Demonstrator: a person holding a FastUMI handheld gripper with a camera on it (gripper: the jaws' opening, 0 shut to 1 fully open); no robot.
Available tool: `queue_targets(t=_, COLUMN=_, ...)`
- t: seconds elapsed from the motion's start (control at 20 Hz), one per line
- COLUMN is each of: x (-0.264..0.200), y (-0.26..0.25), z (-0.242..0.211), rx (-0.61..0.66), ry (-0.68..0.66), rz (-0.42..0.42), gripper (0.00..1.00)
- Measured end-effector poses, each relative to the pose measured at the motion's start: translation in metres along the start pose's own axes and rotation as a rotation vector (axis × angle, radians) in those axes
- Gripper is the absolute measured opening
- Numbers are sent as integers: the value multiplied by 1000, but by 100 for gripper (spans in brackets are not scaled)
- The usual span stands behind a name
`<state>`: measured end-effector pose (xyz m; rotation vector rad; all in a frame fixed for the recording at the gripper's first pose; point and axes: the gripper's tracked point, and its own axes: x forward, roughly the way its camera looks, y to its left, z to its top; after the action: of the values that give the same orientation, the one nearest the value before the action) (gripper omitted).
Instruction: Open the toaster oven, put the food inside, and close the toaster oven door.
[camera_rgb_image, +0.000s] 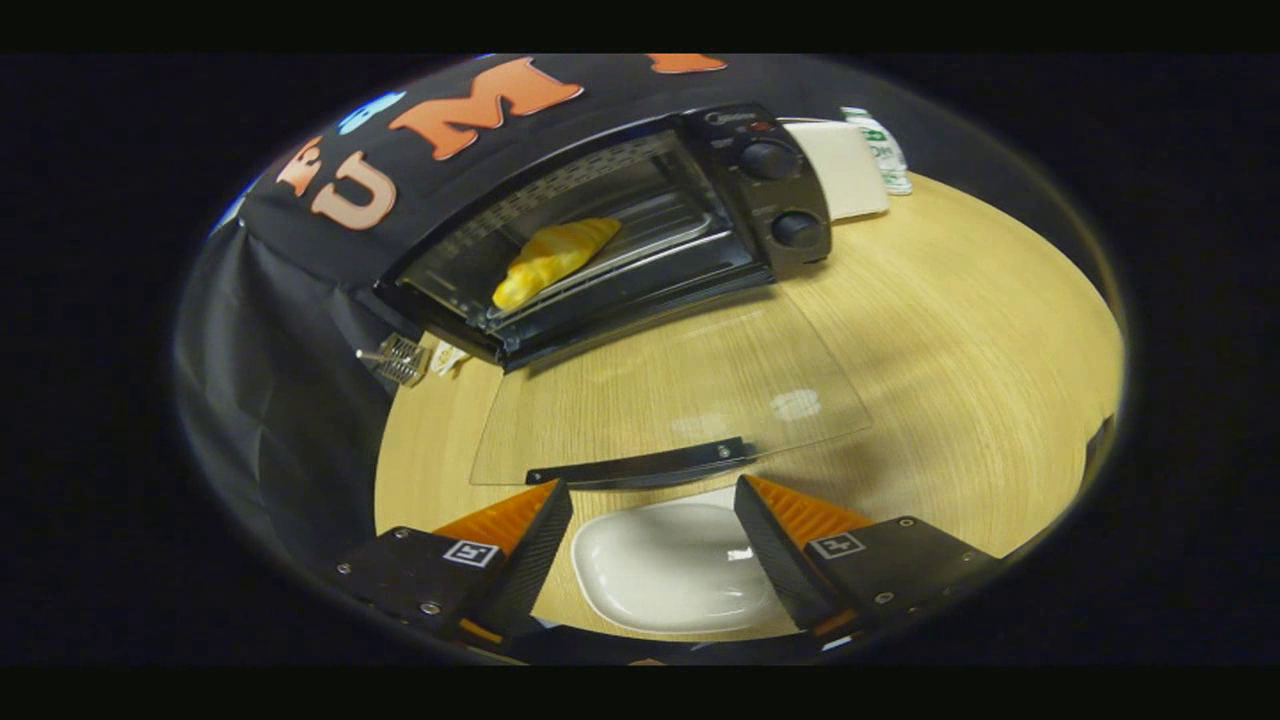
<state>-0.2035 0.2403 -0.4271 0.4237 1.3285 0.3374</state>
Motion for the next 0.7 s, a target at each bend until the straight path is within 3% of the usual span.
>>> queue_targets(t=0.45, x=-1, y=13, z=9, rx=27, ry=35, rz=10, gripper=97)
queue_targets(t=0.7, x=-20, y=36, z=41, rx=-29, ry=-43, rz=54, gripper=97)
